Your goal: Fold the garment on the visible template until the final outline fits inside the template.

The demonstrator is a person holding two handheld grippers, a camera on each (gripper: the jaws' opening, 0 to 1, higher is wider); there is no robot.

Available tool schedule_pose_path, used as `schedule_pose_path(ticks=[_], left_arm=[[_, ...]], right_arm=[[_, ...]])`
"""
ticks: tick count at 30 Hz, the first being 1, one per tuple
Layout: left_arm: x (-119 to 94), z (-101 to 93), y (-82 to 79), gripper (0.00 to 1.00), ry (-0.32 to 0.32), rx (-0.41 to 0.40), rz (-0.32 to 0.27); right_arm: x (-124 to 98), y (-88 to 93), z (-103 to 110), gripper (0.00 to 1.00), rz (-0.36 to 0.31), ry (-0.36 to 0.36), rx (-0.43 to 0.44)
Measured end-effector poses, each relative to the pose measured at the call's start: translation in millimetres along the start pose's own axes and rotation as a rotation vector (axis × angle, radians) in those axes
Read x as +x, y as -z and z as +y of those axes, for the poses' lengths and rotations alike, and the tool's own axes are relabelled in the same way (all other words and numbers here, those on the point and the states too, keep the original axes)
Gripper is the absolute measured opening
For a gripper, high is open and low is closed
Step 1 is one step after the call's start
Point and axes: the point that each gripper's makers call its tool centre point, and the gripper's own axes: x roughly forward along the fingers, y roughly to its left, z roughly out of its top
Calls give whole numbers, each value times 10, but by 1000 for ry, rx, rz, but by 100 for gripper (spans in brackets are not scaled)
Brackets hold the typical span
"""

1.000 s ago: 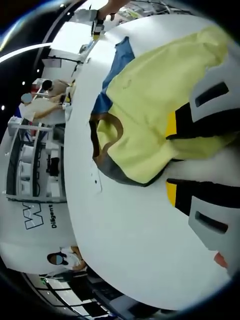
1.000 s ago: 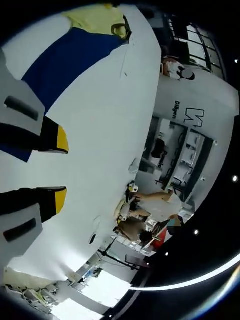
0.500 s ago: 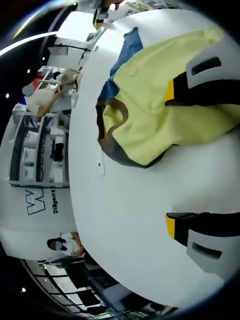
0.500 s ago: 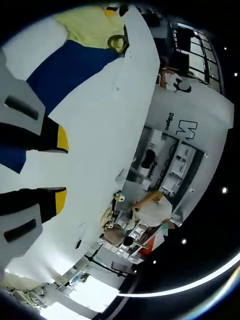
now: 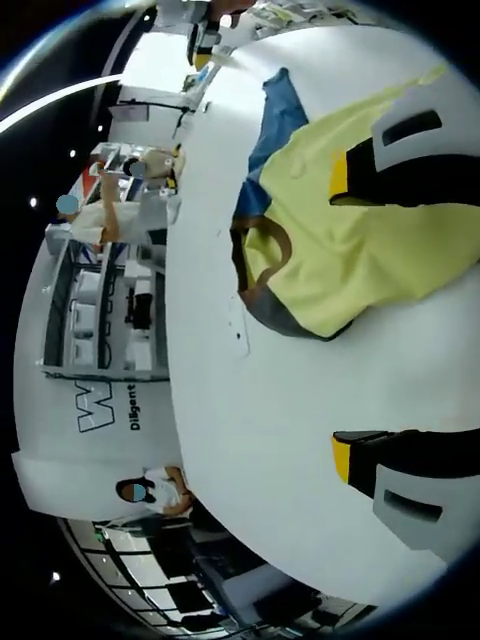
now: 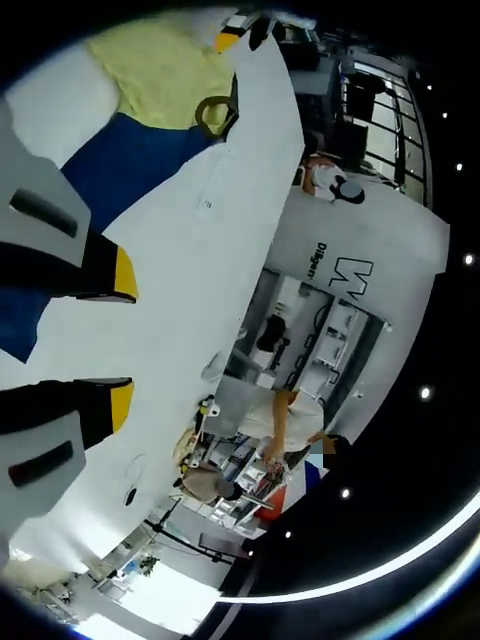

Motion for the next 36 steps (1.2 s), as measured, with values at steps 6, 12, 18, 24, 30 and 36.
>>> schedule_pose_path(ticks=[6, 12, 18, 24, 30, 36], left_arm=[[-250, -123, -105, 88, 28, 12, -47], [-518, -305, -93, 88, 64, 20, -69], [-843, -482, 53, 87, 87, 10, -77], [-1086, -613, 315, 86, 102, -1, -50], [-1308, -730, 546, 86, 111, -2, -18], [-1476, -810, 703, 86, 111, -23, 4]], right_arm=[[-210, -216, 337, 28, -60, -91, -25], [-542, -340, 942, 28, -101, -253, -64], [-967, -255, 1710, 28, -108, -456, -112], [-1370, -140, 2290, 28, -98, -608, -159], [-1683, -17, 2641, 27, -80, -705, -183], [-1850, 33, 2739, 28, -74, -745, -189]])
